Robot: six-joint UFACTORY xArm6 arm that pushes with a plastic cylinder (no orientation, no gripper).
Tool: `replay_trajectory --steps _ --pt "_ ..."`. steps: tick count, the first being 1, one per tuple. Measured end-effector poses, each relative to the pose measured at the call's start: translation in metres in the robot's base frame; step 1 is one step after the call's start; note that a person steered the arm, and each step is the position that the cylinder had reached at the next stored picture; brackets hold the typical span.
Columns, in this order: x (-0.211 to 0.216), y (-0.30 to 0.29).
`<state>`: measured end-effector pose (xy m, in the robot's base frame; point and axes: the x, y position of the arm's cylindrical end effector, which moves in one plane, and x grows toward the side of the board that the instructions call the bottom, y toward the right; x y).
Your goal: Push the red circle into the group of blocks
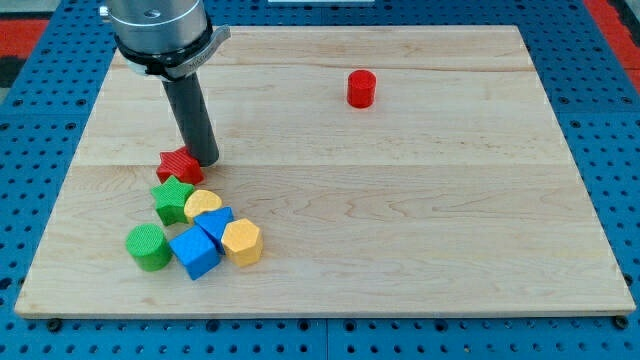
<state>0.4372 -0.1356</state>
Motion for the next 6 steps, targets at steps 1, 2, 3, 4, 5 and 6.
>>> replay_trajectory --steps 1,2,3,4,5,6 --pt "-0.017 0.043" --pt "-0.025 0.091" --pt "-0.025 0.141" --pt "-0.038 0.185" --pt "-0.054 0.219" --pt "-0.09 0.23"
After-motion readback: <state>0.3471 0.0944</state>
